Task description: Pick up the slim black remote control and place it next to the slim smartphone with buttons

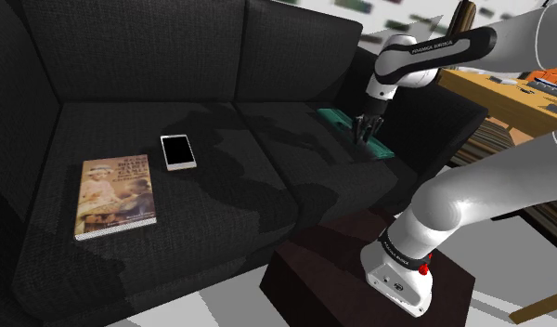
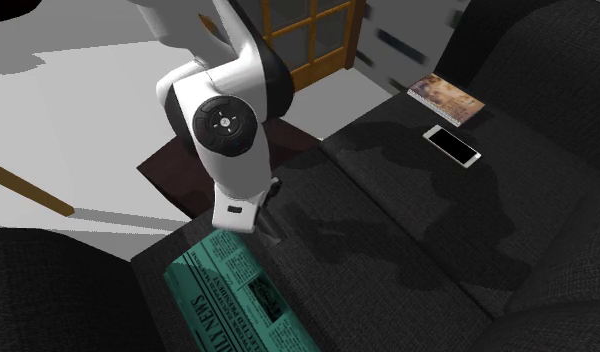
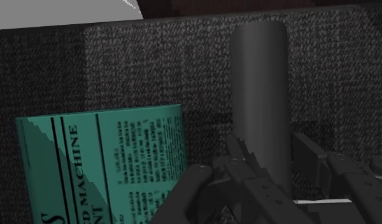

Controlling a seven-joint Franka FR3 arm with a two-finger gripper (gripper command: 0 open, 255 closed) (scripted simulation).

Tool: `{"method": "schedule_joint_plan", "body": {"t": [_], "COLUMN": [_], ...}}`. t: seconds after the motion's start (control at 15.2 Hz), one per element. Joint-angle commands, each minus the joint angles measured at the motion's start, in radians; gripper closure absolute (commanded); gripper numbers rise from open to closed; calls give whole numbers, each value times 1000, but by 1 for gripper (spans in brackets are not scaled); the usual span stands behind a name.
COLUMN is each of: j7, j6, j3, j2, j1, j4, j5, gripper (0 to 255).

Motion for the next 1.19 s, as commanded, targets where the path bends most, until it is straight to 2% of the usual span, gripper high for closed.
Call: {"method": "schedule_joint_plan", "body": {"t": [0.0,0.13,0.59,1.12], "j7": [3,29,202,396], "j6": [-32,-43,-49,-34], "j3": [5,26,164,318], "j2": [-15,-32,-85,-62], "j1": [0,11,103,222], "j4": [17,10,-39,-21], "j5": [1,12,108,230], "gripper": [255,255,255,255]}}
